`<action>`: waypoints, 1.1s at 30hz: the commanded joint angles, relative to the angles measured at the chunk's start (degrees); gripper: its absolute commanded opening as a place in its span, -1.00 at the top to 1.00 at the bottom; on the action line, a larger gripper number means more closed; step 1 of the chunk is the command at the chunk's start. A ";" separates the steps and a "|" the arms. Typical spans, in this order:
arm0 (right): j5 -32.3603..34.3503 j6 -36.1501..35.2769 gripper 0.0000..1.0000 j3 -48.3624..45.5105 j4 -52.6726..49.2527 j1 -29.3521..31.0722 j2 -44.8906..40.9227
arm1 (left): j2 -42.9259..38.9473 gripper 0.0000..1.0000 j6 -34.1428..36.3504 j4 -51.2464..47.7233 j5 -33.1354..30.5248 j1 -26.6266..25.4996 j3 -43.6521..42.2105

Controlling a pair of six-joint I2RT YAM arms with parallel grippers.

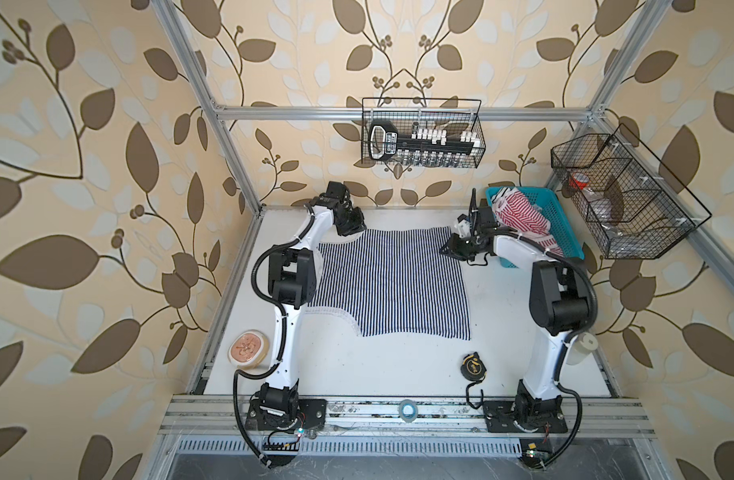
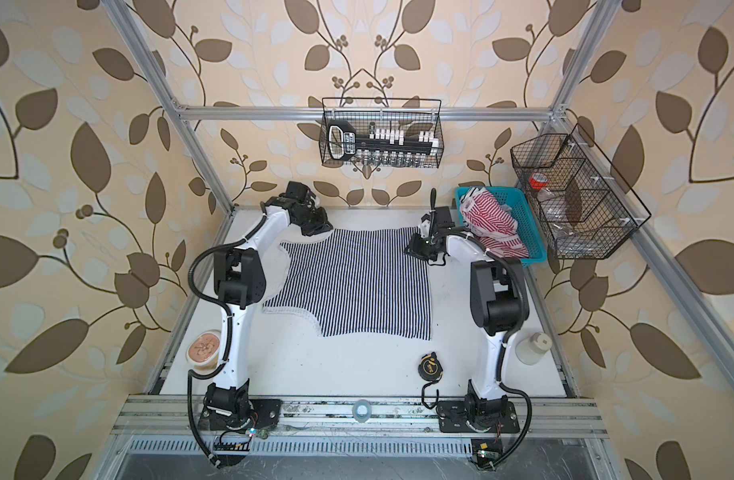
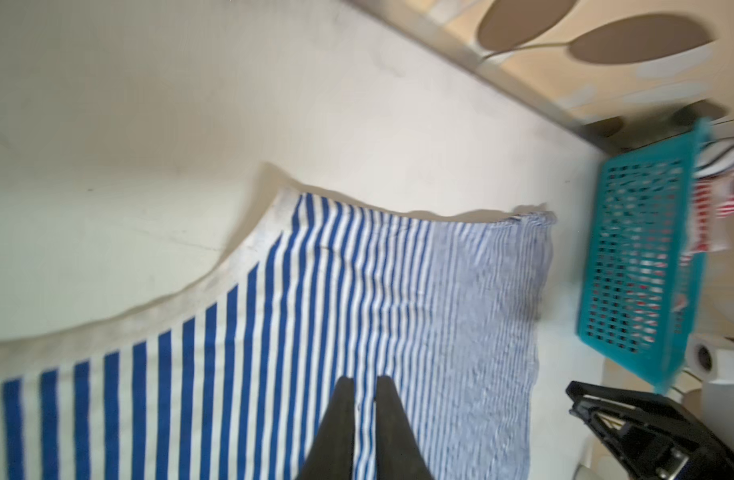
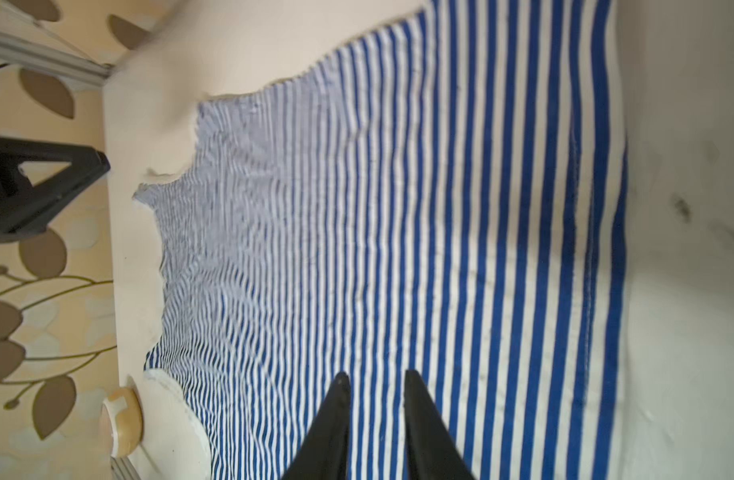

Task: Fold and stack the tank tops

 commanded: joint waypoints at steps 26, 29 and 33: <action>22.49 2.43 0.33 -40.57 -19.53 10.15 -35.67 | -51.00 0.09 -5.78 -4.05 -10.77 -15.00 -70.93; 21.99 3.12 0.36 -41.68 -18.80 10.18 -35.51 | -50.54 0.07 -6.96 -2.16 -10.55 -15.88 -72.75; 22.25 4.57 0.36 -42.32 -18.19 10.15 -35.84 | -48.98 0.06 -7.55 -0.78 -10.71 -16.27 -73.08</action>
